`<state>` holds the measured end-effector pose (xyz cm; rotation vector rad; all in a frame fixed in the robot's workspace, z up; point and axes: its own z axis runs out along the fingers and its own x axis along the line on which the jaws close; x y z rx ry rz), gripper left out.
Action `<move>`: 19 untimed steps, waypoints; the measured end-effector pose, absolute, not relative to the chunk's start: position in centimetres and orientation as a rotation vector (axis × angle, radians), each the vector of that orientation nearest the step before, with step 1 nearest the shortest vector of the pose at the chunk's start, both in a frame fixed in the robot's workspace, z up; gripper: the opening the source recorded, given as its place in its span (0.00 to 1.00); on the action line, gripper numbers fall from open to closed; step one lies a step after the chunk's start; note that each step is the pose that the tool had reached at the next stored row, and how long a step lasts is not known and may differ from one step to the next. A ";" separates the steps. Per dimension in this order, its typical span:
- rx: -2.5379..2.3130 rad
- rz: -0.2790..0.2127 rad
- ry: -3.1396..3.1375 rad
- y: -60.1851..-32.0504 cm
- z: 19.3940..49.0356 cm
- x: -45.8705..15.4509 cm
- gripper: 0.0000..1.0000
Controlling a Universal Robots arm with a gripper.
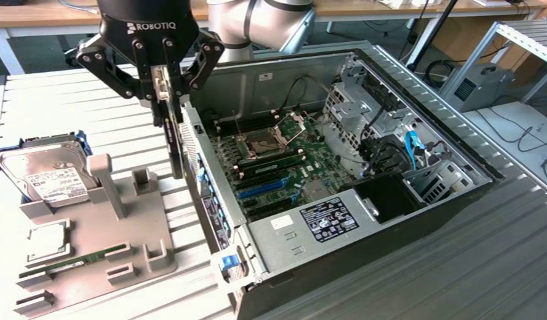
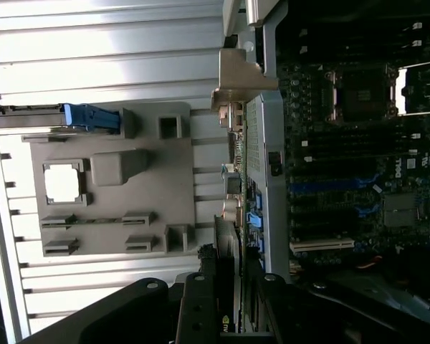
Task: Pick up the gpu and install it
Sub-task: 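Pick up the gpu and move the gpu toward the slot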
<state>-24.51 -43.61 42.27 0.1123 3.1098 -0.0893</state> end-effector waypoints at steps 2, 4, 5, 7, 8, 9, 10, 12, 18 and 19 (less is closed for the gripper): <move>0.112 -0.091 3.110 -43.6 42.3 -24.4 0.26; 0.112 -0.092 3.110 -43.6 42.3 -24.2 0.26; 0.112 -0.092 3.110 -43.6 42.3 -24.2 0.26; 0.112 -0.093 3.110 -43.6 42.2 -24.0 0.26; 0.112 -0.094 3.110 -43.6 42.2 -23.9 0.26; 0.112 -0.094 3.110 -43.6 42.2 -23.8 0.26; 0.112 -0.095 3.110 -43.6 42.2 -23.8 0.26; 0.112 -0.096 3.110 -43.6 42.2 -23.7 0.26; 0.112 -0.096 3.109 -43.6 42.1 -23.4 0.26; 0.112 -0.096 3.109 -43.6 42.1 -23.4 0.26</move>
